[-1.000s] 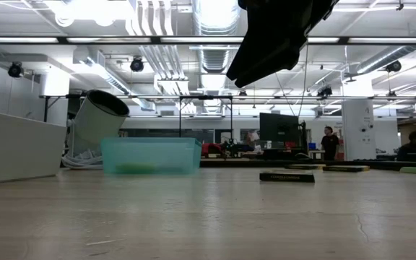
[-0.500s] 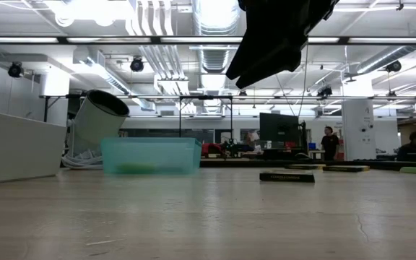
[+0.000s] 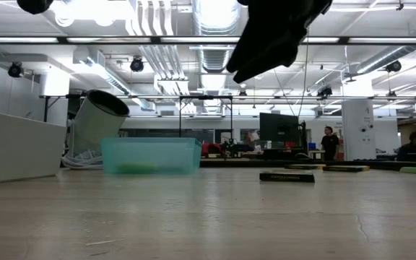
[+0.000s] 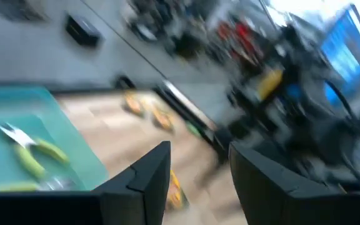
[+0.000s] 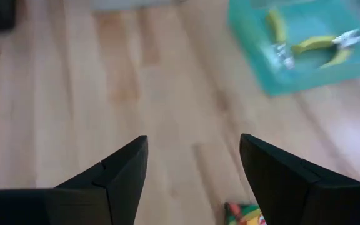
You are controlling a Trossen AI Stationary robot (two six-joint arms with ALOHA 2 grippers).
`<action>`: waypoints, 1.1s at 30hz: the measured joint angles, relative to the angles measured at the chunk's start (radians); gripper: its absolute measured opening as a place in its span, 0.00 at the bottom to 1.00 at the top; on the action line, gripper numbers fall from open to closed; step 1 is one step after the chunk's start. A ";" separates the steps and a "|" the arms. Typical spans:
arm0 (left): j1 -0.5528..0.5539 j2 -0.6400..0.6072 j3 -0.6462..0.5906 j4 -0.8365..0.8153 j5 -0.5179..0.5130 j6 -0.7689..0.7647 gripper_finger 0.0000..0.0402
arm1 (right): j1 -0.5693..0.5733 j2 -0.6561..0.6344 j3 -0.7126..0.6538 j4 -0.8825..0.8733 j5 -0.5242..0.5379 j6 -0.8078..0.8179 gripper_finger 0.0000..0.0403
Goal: Pick & Place School Supplies
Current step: Put the green eraser into the black bin
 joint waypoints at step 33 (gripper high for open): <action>0.092 0.217 0.000 -0.001 -0.070 0.111 0.42 | 0.524 -0.098 0.362 -0.945 0.180 0.852 0.58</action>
